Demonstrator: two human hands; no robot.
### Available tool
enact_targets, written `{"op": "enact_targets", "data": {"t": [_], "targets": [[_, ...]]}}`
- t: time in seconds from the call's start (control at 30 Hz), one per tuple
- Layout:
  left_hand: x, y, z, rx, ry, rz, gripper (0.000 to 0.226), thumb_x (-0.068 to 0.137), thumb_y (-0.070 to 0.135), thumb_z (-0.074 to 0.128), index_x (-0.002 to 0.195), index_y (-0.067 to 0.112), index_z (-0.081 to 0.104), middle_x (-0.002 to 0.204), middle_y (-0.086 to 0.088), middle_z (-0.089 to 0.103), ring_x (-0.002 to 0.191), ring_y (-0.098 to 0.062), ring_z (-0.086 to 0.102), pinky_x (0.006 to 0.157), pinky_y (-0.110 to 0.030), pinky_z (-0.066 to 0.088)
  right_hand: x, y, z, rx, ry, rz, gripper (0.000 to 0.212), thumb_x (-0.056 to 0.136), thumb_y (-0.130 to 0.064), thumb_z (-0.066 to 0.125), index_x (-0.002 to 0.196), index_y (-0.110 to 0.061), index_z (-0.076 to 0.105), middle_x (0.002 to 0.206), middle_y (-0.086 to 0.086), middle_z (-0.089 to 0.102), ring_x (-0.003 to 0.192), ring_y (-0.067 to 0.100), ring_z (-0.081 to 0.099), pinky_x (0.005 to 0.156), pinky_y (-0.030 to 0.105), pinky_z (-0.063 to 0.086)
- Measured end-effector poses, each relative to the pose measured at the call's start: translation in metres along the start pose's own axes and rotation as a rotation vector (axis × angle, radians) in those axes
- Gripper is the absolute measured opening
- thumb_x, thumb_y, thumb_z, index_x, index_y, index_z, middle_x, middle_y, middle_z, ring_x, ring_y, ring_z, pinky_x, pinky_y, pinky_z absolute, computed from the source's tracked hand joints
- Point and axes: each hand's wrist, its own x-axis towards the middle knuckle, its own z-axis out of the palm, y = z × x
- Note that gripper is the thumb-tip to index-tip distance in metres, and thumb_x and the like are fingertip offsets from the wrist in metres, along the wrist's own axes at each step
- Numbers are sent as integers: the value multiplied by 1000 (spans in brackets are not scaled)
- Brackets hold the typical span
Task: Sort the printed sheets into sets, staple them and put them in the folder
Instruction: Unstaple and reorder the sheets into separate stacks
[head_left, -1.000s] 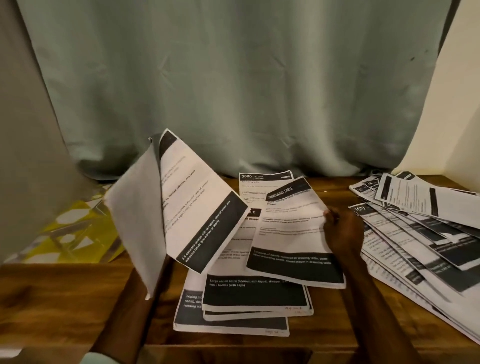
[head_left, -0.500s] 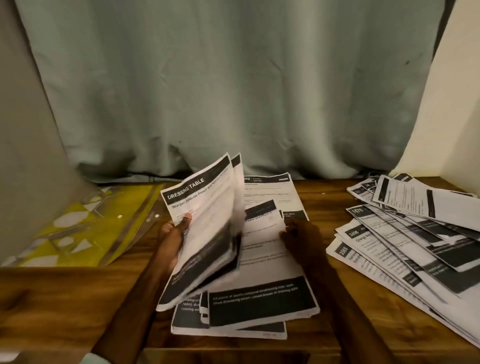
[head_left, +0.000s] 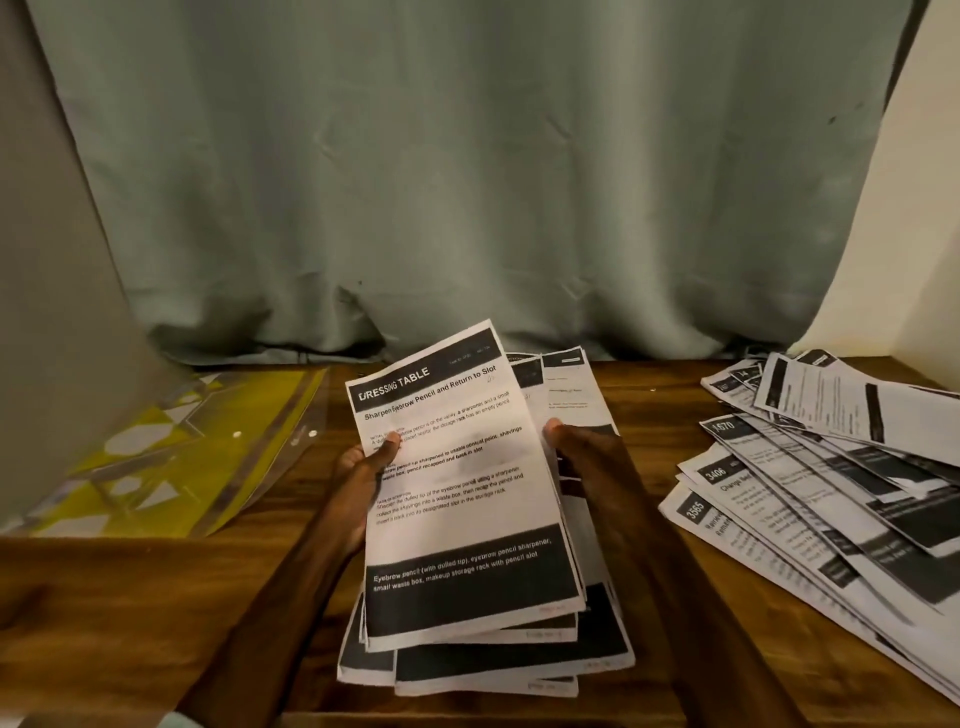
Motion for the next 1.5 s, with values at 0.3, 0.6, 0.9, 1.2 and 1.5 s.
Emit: {"op": "enact_targets", "data": {"t": [0.3, 0.6, 0.9, 1.2, 1.5], "targets": [[-1, 0, 2, 16, -63, 13, 34, 96, 14, 65, 125, -3, 62, 119, -26, 70, 96, -40, 73, 87, -56, 58, 8, 27, -15, -51, 41, -17, 9, 90, -19, 74, 98, -17, 73, 95, -1, 77, 90, 22, 76, 78, 40, 63], [1, 0, 4, 45, -73, -4, 26, 94, 17, 66, 116, 3, 68, 116, -23, 72, 95, -38, 74, 86, -55, 60, 13, 43, -21, 23, 143, 82, 26, 80, -21, 84, 103, -13, 74, 103, 4, 77, 90, 24, 76, 80, 47, 63], [0, 6, -3, -10, -102, -52, 36, 101, 16, 59, 133, 1, 59, 124, -21, 70, 103, -36, 73, 78, -46, 63, 13, 32, -38, 42, 209, 121, 35, 71, -29, 91, 99, -15, 75, 98, 5, 78, 87, 28, 76, 79, 52, 62], [1, 6, -3, -7, -99, -79, 30, 102, 11, 55, 130, 0, 59, 121, -21, 71, 95, -33, 75, 75, -46, 64, 14, 32, -30, -215, 112, -68, 20, 90, -24, 73, 107, -14, 70, 107, 4, 74, 94, 20, 72, 89, 44, 60], [3, 3, -7, 158, 48, 1, 22, 104, 24, 55, 119, 10, 63, 109, -13, 77, 97, -34, 75, 77, -48, 63, -3, -46, -46, -488, 329, -450, 14, 101, -29, 59, 96, -19, 67, 82, -6, 71, 64, -2, 68, 54, 6, 47]]}}
